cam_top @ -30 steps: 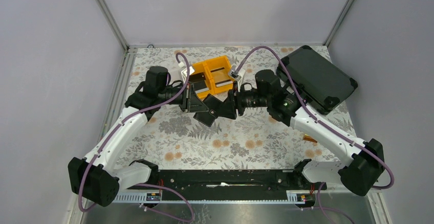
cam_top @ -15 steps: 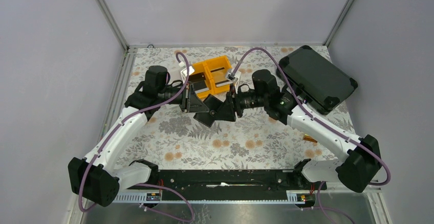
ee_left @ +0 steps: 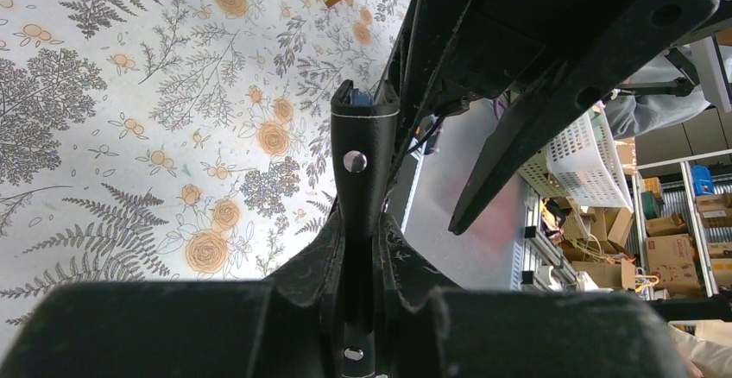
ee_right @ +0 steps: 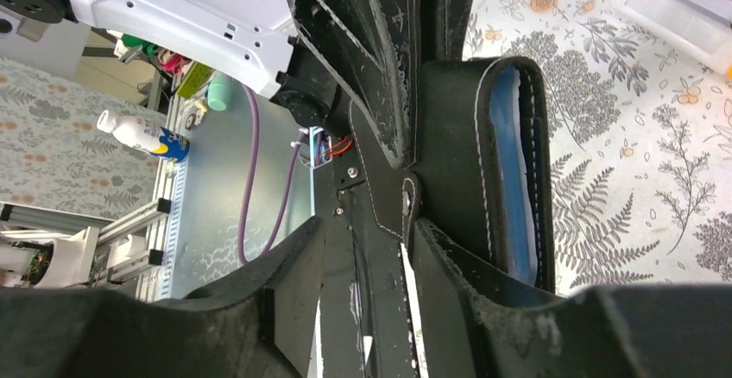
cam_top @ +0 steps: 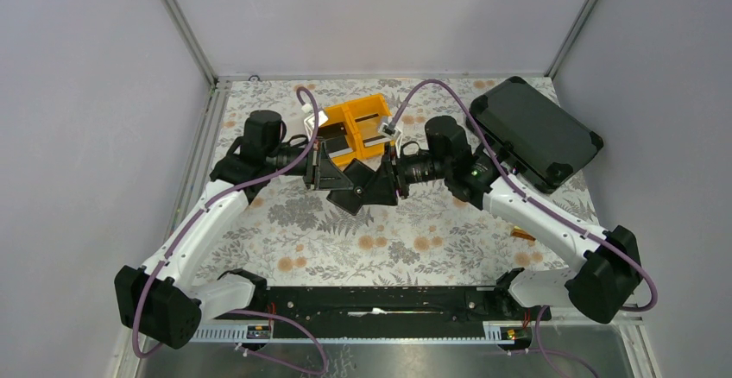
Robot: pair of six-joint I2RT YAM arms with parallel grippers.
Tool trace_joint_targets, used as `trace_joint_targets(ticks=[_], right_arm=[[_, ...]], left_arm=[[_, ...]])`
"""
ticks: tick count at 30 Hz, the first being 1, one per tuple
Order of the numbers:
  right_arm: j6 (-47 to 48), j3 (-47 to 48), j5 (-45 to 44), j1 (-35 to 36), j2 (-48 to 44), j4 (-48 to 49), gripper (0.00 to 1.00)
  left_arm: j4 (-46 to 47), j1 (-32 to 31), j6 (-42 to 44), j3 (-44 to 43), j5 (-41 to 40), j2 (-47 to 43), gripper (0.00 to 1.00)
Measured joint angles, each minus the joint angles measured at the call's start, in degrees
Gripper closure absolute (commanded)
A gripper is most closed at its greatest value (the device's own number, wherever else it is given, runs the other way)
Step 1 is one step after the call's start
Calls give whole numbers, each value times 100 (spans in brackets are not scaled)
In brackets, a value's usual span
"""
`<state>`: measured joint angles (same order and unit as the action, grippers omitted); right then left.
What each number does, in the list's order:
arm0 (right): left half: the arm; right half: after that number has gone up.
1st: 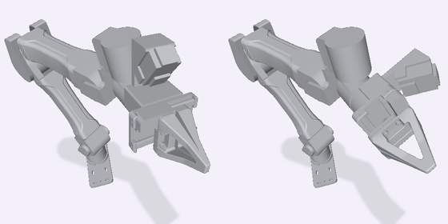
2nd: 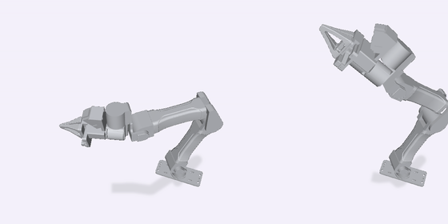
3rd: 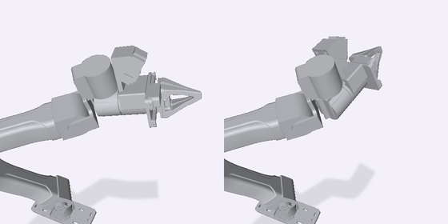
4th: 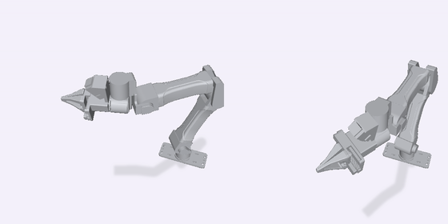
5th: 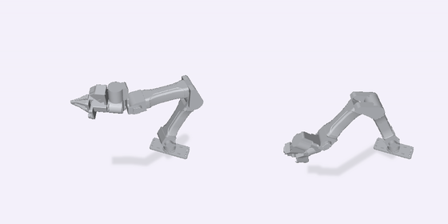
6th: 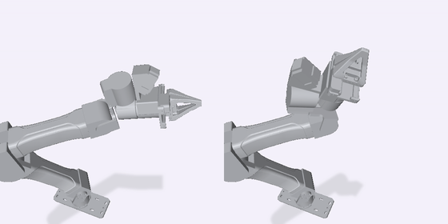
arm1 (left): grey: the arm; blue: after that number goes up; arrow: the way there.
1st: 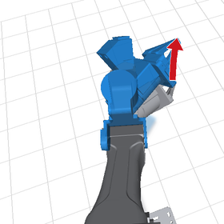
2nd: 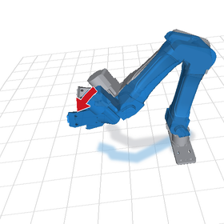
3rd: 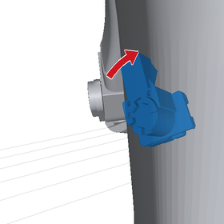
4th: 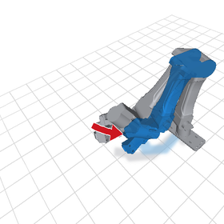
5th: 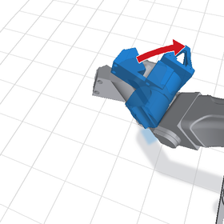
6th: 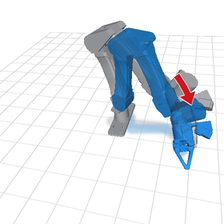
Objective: Put the credit cards into the card holder
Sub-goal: Open the card holder at the center of the board.
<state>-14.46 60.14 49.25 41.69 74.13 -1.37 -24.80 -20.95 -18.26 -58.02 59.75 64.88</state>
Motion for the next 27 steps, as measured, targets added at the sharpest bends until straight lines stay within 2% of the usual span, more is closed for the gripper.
trace_joint_targets(ticks=[15, 23, 27], right_arm=[[-70, 0, 28, 2, 212, 127, 68], [55, 0, -166, 17, 223, 63, 99], [144, 0, -380, 79, 223, 37, 100]], left_arm=[[52, 7, -63, 96, 4, -90, 100], [74, 7, -122, 127, 2, -120, 100], [68, 17, -122, 142, -72, -136, 100]])
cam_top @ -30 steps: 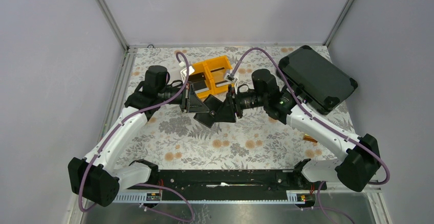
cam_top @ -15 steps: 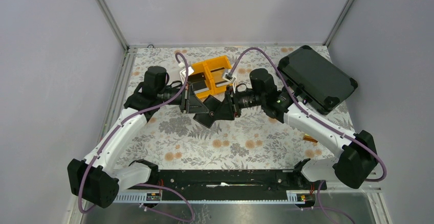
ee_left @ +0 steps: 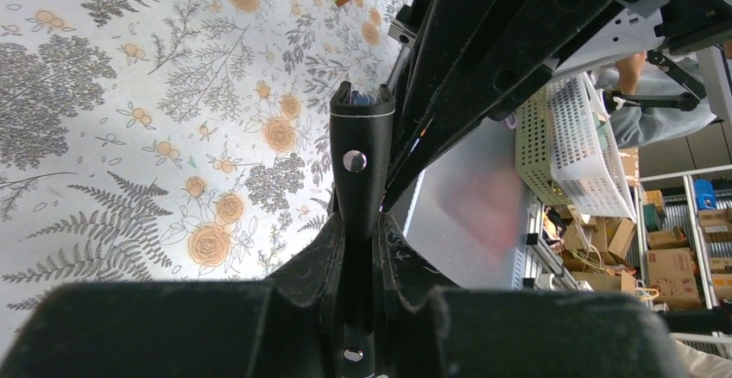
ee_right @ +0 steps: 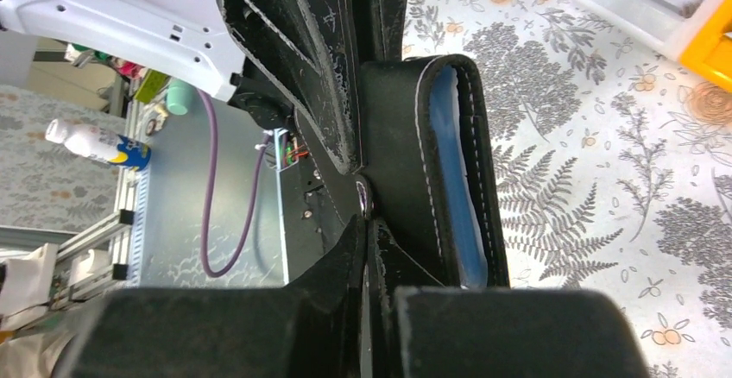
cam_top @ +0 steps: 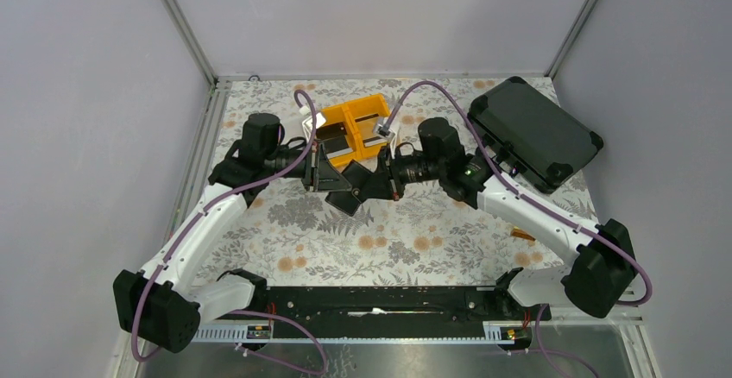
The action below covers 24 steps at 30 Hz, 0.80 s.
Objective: Put the credit cards into the card holder
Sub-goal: Open the card holder at the center of the board.
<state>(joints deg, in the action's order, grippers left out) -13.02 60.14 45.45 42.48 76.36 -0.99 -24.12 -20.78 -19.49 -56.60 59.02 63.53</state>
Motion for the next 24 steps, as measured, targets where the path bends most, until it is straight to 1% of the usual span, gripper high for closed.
trace_joint_targets(ticks=[3, 11, 18, 24], right_arm=[[76, -22, -319, 79, -33, 11, 100], [544, -297, -1956, 621, -415, 166, 100], [1150, -304, -3073, 1080, -409, 111, 100], [1652, -247, -4048, 1508, -212, 24, 100]], left_arm=[[0, 17, 0, 2, -146, 0, 100], [26, 15, -31, 2, -529, 0, 100], [22, 20, -114, 2, -782, 138, 100], [-33, 35, -142, 44, -999, 286, 100]])
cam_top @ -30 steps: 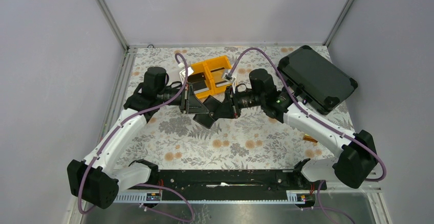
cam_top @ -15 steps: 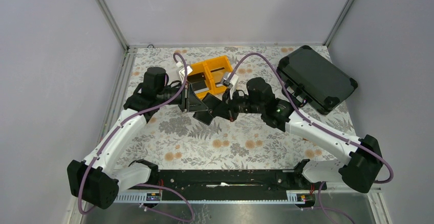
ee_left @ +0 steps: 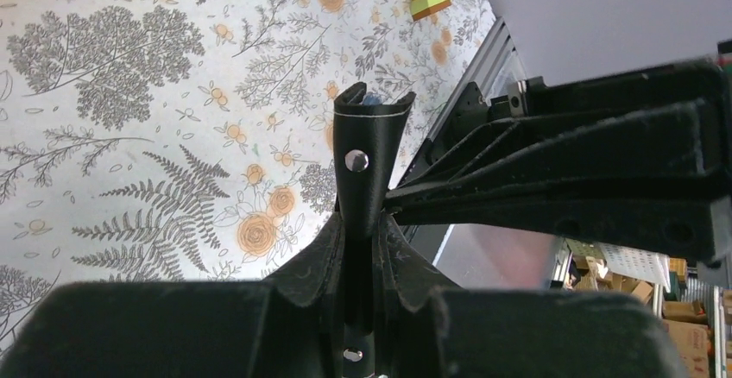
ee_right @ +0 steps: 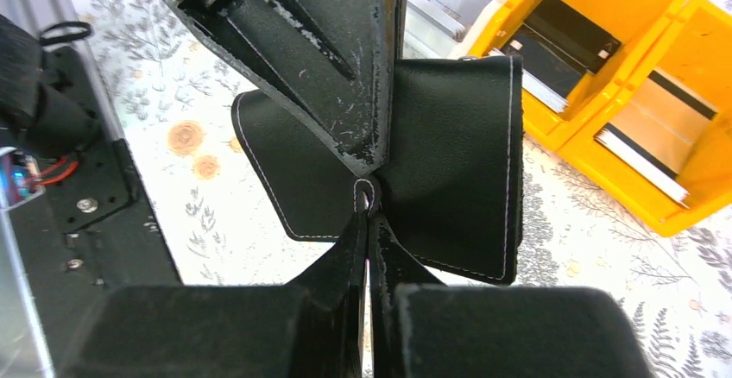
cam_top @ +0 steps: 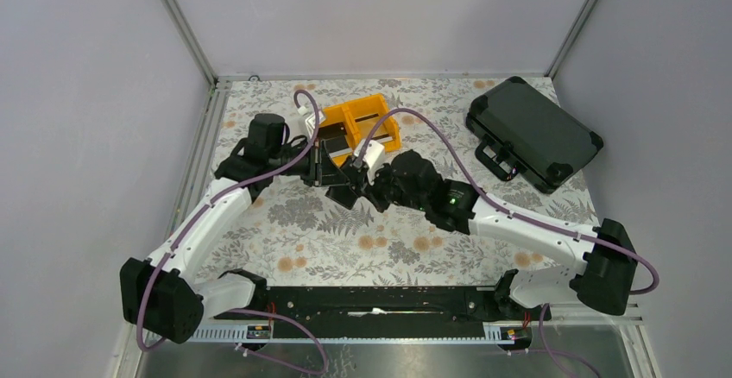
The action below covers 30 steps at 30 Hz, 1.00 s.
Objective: Put the credit cards into the card holder
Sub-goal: Open the card holder at the center of the board.
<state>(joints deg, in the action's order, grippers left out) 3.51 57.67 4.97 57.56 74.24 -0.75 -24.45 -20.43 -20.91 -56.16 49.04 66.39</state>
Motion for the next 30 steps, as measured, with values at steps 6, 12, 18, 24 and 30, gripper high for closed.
trace_joint_targets(ticks=[6, 12, 18, 24, 30], right_arm=[[363, 33, -807, 442, 192, -13, 100], [579, 105, -1095, 750, 437, -26, 100], [627, 131, -1279, 813, 509, -17, 76], [310, -13, -1829, 822, 227, 232, 49], [-667, -332, -1523, -223, -374, 531, 43]], left_arm=[[-188, 96, -92, 37, -68, 131, 100], [-247, 146, -184, 39, -96, 380, 100], [-293, 168, -186, 39, -138, 435, 100], [-308, 190, -170, 28, -986, 348, 100], [-280, 214, -153, 28, -1910, -229, 100]])
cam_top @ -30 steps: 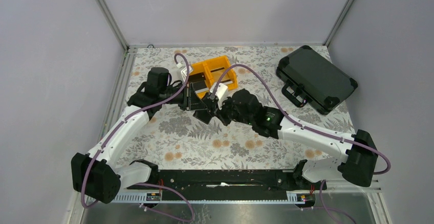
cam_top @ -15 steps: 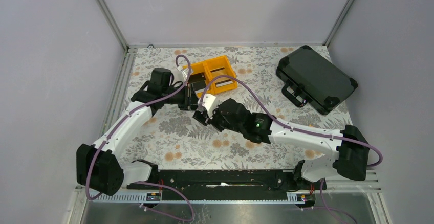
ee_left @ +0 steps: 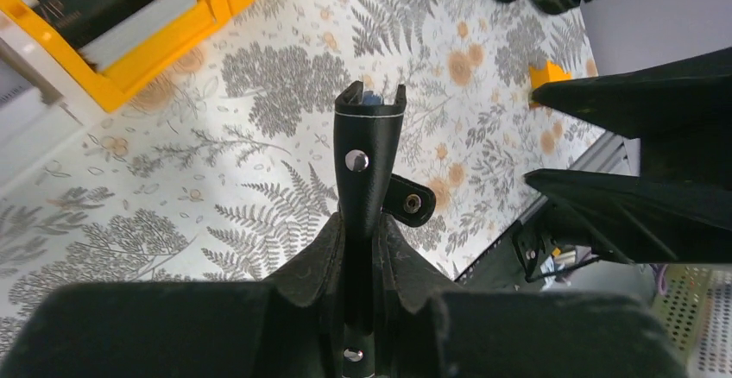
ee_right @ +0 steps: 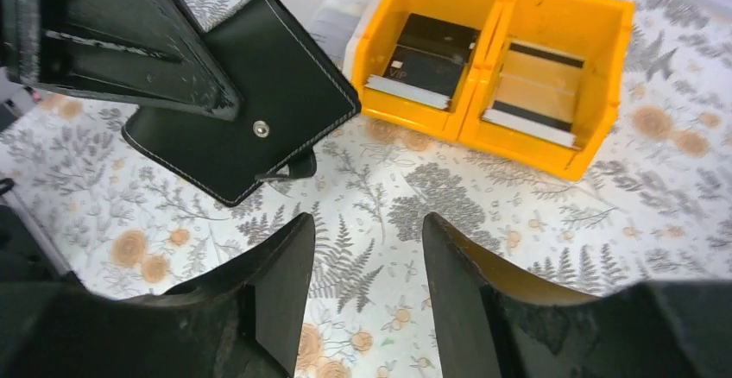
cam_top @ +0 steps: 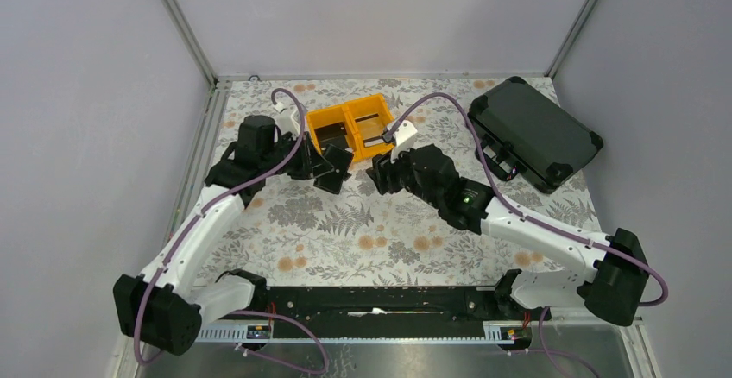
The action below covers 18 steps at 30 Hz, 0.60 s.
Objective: Put the credit cards into the card holder
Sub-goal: Open the card holder at the center of the board.
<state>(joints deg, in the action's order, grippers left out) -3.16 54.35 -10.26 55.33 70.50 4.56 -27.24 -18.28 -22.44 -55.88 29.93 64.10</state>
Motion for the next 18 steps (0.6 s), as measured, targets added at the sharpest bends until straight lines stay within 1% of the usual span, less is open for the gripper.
trace_joint_targets(ticks=[4, 8, 10, 13, 16, 18], right_arm=[[-660, -44, 297, -166, 68, 116, 40], [-1268, -92, 846, -334, 190, 457, 39], [-1687, -157, 1220, -501, 260, 723, 32], [-2076, -173, 1515, -678, 382, 953, 26], [-2428, -162, 1810, -723, 647, 1139, 23], [-2603, -138, 1965, -723, 874, 1165, 22]], left_arm=[[114, 0, -2, 2, -238, -315, 100], [131, -2, -9, 17, -365, -317, 100], [116, -17, -13, 24, -398, -313, 100], [120, -50, -31, 24, -442, -310, 100], [120, -76, -35, 24, -455, -313, 100], [120, -85, -37, 26, -452, -313, 100]])
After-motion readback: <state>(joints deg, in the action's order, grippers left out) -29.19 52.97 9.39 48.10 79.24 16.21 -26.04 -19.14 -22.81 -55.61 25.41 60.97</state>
